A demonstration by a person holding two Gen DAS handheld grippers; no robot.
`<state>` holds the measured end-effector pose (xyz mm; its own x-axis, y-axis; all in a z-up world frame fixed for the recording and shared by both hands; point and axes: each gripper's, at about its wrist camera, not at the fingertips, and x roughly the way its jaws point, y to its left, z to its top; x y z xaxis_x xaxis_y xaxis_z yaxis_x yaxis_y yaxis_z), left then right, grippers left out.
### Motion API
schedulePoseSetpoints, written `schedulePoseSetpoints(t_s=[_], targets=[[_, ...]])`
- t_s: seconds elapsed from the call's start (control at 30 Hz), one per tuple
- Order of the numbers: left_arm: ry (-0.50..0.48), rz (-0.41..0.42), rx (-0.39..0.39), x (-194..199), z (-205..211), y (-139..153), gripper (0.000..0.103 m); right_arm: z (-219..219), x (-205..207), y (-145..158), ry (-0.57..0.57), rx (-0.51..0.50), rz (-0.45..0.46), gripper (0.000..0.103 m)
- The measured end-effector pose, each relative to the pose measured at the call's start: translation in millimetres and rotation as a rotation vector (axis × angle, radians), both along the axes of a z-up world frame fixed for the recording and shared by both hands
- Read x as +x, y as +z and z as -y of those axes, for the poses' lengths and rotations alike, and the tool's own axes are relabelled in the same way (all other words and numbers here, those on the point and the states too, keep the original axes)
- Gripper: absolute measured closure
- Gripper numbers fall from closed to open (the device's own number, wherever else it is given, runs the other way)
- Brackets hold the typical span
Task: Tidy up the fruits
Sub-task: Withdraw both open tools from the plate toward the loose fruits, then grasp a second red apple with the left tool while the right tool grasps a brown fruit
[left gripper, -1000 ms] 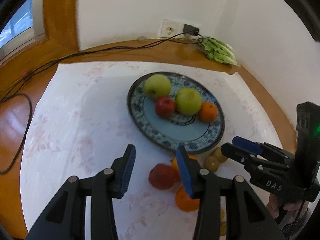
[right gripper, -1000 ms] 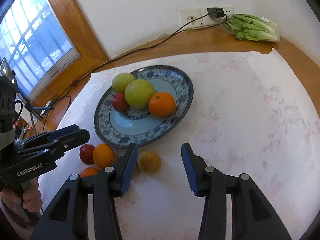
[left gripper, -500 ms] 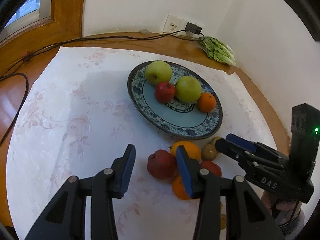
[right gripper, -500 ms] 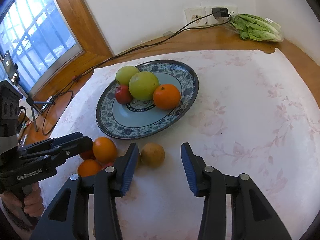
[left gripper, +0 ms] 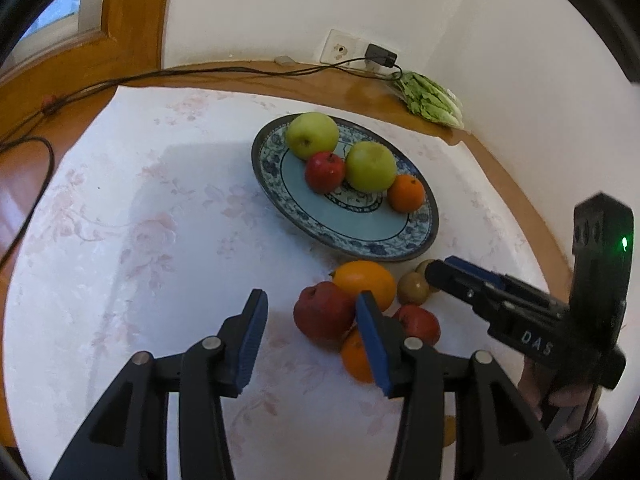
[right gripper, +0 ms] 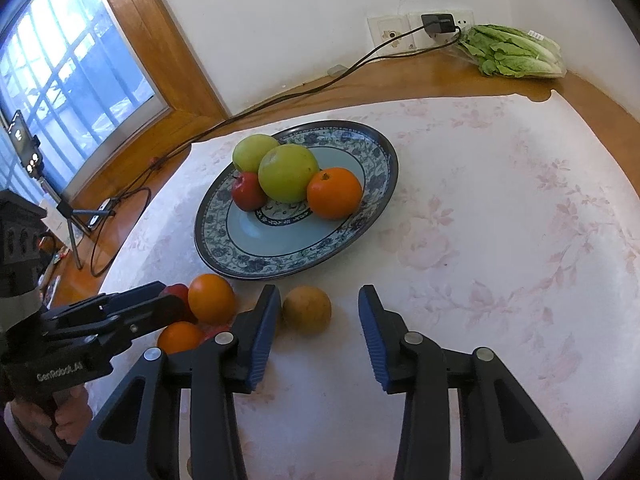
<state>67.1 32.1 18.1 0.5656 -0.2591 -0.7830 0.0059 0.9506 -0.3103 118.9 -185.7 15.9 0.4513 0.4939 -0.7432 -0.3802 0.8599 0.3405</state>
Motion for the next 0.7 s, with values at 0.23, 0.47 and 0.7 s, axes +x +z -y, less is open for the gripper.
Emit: schedulePoseSetpoints(t_s=[0.23,0.47,0.7], targets=[[-0.008,0.013,-0.036,-1,1,0,0.069,-1,-1,1,0.018,0.006,0.013,0.069],[0.009,0.010,-0.044,-3,2,1,0.070,0,-1,-1,0.024,0.025,0.012,0.071],[0.008,0.023,-0.035,-10,0,4,0.070,-2,-4,1,0.024,0.018,0.022,0.077]])
